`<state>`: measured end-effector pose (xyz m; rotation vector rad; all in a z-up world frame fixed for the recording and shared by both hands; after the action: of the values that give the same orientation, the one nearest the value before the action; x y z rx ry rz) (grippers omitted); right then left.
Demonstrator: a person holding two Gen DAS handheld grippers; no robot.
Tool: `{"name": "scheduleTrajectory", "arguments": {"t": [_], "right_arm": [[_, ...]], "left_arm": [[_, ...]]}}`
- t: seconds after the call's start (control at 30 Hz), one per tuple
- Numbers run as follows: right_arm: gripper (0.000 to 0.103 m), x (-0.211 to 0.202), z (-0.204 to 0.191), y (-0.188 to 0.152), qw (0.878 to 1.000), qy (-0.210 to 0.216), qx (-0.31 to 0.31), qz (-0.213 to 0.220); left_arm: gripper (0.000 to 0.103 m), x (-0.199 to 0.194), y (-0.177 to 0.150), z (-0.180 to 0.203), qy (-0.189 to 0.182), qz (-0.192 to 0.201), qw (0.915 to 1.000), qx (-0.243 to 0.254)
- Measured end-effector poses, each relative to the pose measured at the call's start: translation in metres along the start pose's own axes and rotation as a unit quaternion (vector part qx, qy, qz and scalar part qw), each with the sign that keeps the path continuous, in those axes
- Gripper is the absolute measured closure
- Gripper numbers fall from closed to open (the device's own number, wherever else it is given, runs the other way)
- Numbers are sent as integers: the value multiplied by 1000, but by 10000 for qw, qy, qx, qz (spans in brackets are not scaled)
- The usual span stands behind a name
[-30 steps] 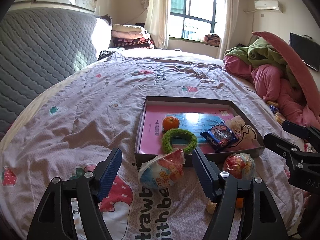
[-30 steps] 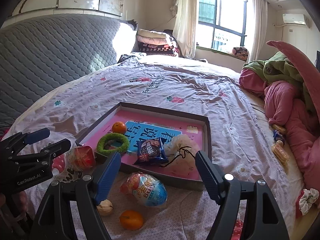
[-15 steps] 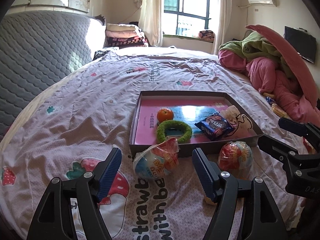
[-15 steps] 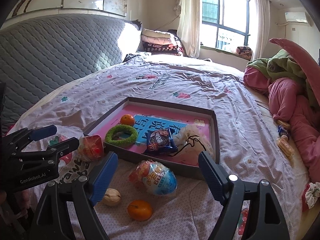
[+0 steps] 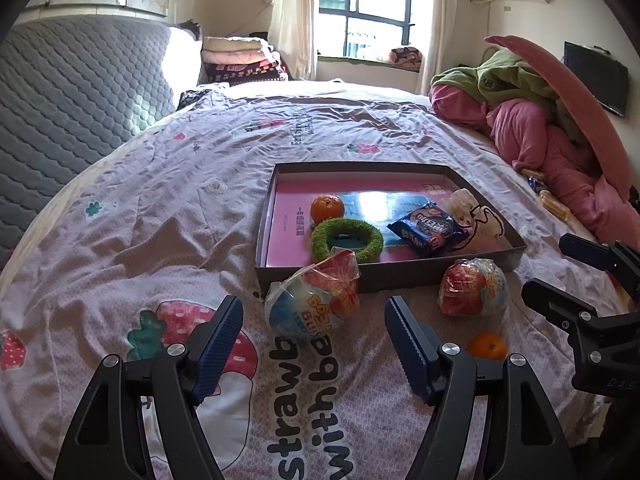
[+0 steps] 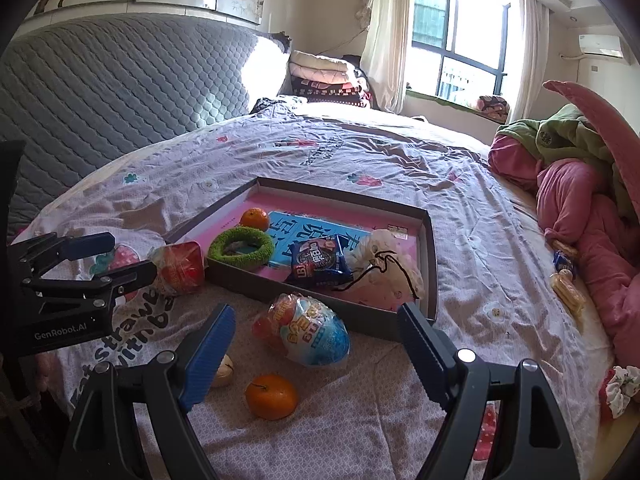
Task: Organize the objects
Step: 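Move both open tools toward the bagged candy egg and tangerine on the duvet, then grasp the bagged blue candy egg with the left tool while the right tool grasps the tangerine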
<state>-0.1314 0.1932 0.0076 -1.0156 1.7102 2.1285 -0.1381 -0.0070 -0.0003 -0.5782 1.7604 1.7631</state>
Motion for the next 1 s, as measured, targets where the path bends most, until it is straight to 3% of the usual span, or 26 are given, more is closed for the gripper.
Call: {"name": "scheduleTrajectory", "arguments": {"t": [1.0], "right_arm": [[21, 20, -8, -44, 9967, 310, -245, -715]], "left_arm": [[28, 18, -19, -5, -51, -407, 9991, 127]]}}
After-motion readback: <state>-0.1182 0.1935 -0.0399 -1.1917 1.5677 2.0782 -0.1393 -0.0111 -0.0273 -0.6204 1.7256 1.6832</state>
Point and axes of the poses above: each gripper's, at about its wrist camera, not at the fingertips, and x roughly the way its jaws point, z to its right, y to its top, the point moved 4 cm from there along x, roughly the way its jaws point, and after that the axes turned 1 degree about -z, right-handed, at the moved point
